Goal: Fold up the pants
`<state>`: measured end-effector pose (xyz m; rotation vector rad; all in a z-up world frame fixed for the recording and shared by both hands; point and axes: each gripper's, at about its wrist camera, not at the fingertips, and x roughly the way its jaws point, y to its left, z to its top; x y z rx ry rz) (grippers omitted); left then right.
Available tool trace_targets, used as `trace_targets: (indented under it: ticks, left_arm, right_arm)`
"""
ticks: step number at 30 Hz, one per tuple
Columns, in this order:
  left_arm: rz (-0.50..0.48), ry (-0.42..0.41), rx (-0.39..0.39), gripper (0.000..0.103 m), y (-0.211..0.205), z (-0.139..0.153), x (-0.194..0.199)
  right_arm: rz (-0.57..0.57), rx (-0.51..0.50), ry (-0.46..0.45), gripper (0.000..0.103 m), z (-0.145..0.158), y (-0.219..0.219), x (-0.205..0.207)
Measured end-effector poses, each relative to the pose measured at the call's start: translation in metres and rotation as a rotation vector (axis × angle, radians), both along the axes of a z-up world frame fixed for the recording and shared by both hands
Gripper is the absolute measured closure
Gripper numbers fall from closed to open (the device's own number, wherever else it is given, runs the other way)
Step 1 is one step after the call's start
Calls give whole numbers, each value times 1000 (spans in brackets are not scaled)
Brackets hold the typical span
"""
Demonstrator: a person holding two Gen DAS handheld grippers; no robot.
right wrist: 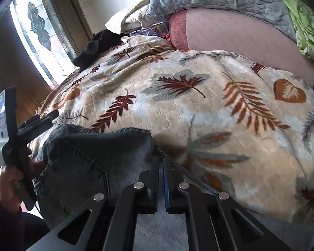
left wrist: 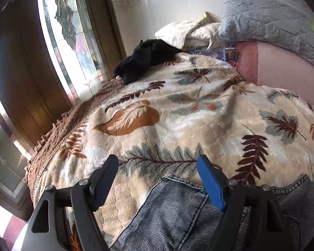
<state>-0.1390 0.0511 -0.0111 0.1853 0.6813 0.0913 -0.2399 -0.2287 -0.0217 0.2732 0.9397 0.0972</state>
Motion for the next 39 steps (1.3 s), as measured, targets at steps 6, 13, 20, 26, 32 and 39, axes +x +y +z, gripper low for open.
trace_targets:
  ticks: [6, 13, 20, 26, 32, 39]
  left_arm:
    - [-270, 71, -28, 23, -52, -2, -47]
    - [-415, 106, 102, 23, -118, -26, -82]
    - [-391, 120, 257, 22, -144, -58, -72]
    - [-412, 79, 210, 22, -145, -45, -79]
    - [-502, 108, 76, 21, -150, -26, -100]
    - [-600, 161, 98, 21, -190, -37, -127]
  right_arm:
    - [-69, -57, 85, 98, -19, -1, -63]
    - [-249, -28, 118, 98, -55, -44, -85]
    - [-299, 45, 101, 98, -60, -75, -75]
    - [-450, -36, 56, 98, -25, -123, -119]
    - [-646, -31, 194, 98, -38, -190, -164]
    - [-633, 38, 134, 98, -51, -203, -184]
